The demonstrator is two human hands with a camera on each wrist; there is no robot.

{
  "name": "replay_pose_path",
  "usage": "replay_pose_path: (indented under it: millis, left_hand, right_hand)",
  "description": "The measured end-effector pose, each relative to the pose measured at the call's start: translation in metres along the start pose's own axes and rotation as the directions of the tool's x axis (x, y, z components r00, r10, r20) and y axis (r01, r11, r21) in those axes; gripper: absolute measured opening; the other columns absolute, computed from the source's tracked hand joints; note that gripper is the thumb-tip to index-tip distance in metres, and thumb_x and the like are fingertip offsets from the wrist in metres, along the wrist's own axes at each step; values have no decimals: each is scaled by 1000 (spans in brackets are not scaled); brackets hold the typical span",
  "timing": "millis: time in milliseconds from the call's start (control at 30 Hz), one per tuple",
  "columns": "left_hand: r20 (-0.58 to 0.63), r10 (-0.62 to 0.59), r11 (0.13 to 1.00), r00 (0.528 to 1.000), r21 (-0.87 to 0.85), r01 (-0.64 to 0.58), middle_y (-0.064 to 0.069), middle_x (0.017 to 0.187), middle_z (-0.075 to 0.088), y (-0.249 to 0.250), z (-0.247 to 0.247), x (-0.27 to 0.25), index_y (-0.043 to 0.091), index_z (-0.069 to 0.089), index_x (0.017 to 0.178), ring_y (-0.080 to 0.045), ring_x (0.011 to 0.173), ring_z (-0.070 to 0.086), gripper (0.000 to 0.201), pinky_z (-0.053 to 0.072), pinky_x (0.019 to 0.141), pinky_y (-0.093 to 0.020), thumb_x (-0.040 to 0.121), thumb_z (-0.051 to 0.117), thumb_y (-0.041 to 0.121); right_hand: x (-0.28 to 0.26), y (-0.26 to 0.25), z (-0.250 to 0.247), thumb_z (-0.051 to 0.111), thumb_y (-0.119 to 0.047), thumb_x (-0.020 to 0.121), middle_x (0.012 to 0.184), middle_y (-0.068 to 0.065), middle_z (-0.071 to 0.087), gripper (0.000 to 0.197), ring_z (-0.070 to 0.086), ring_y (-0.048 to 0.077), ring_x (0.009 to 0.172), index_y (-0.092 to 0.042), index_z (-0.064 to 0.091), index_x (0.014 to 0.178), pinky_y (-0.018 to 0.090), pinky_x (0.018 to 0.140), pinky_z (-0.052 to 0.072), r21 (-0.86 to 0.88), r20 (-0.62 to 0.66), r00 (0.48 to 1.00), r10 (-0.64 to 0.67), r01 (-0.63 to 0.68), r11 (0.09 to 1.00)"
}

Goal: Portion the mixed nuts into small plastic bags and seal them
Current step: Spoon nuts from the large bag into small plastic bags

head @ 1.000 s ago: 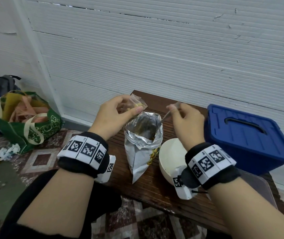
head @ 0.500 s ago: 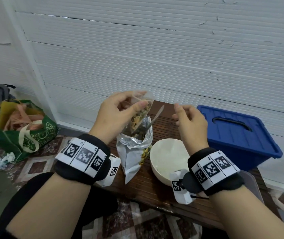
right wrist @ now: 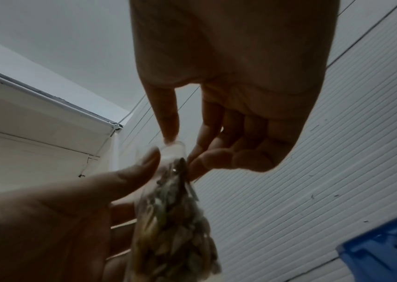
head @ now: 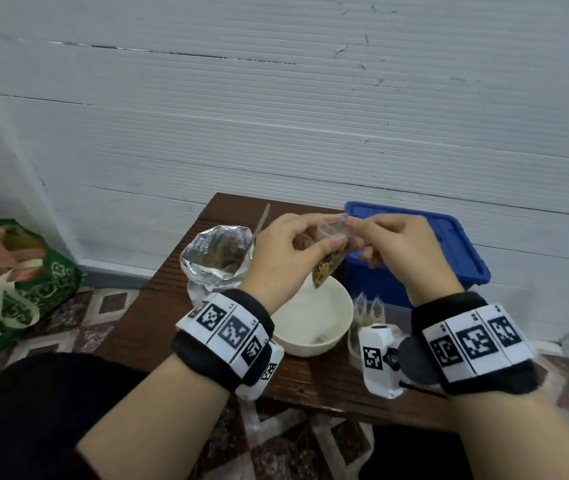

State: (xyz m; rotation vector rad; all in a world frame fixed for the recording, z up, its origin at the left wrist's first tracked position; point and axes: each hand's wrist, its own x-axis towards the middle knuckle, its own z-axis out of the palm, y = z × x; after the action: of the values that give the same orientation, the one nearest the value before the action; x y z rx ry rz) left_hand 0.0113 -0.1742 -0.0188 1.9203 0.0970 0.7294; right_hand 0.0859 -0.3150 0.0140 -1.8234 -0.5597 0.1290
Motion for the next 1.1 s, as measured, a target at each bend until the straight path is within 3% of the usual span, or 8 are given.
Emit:
replay_pose_path:
  millis: [133, 300, 400, 467, 567, 633, 867, 1100]
  left_hand:
    - [92, -63, 996, 994, -52, 68, -2, 98, 61, -5, 26, -6, 39, 65, 109, -4, 78, 59, 36, 47, 76, -14, 79, 77, 25]
    - [171, -198, 978, 965, -30, 206, 10, 95, 61, -17, 40, -11, 23, 65, 118, 10, 71, 54, 32, 42, 70, -4, 87, 68, 29]
    - [145, -311, 950, 939, 85, 302, 17, 95, 60, -34, 38, -10, 23, 64, 120, 7, 79, 55, 30, 41, 68, -4, 92, 61, 34]
    - [128, -383, 918, 915, 168, 360, 15, 102, 62, -46, 36, -8, 23, 64, 120, 0, 92, 56, 30, 39, 74, -9, 93, 60, 35]
    - [117, -464, 859, 878, 303, 413, 5, 119, 63, -63, 35, -8, 18, 62, 123, -11, 111, 56, 34, 37, 90, -19, 94, 59, 34]
    - [142, -516, 809, 845, 406, 426, 2, 128, 60, -71, 36, -9, 16, 58, 129, -14, 118, 54, 40, 36, 95, -20, 94, 59, 34]
    - [307, -624, 692, 718, 644, 326, -2, 150, 40, -88, 49, -20, 19, 39, 145, -21, 137, 37, 76, 29, 113, -34, 81, 73, 42]
    - [184, -588, 666, 787, 663, 342, -3, 140, 52, -89, 51, -24, 18, 53, 135, -19, 129, 46, 52, 34, 107, -30, 87, 69, 34]
  right_hand:
    - [-2, 17, -16, 63, -22, 87, 52, -2, 59, 27, 51, 3, 47, -6, 72, 67, 26, 55, 45, -141, -68, 998, 16, -26, 990]
    - [-3, 39, -45, 63, -21, 87, 52, 0, 59, 30, 53, 11, 51, -2, 69, 64, 28, 57, 43, -206, -197, 977, 77, -118, 971]
    - [-3, 57, -57, 62, -19, 85, 65, 21, 63, 30, 55, 23, 59, 6, 67, 70, 35, 62, 48, -327, -242, 963, 118, -195, 925]
    - [-3, 69, -59, 60, -19, 85, 71, 26, 64, 32, 58, 32, 65, 8, 66, 71, 34, 61, 47, -415, -245, 959, 146, -239, 878]
    - [-3, 88, -57, 57, -16, 87, 58, 15, 57, 33, 54, 28, 59, 4, 60, 60, 28, 53, 39, -531, -227, 945, 236, -323, 783]
    - [-3, 99, -54, 57, -17, 88, 57, 10, 55, 33, 53, 28, 59, 1, 63, 61, 28, 57, 38, -573, -233, 928, 292, -374, 730]
    - [-5, 133, -40, 61, -25, 90, 96, 14, 68, 22, 62, 31, 91, -7, 73, 88, 32, 80, 47, -522, -195, 858, 475, -501, 690]
    - [-5, 133, -40, 54, -36, 94, 90, 14, 69, 36, 63, 29, 88, -7, 70, 82, 32, 80, 48, -473, -185, 856, 483, -508, 720]
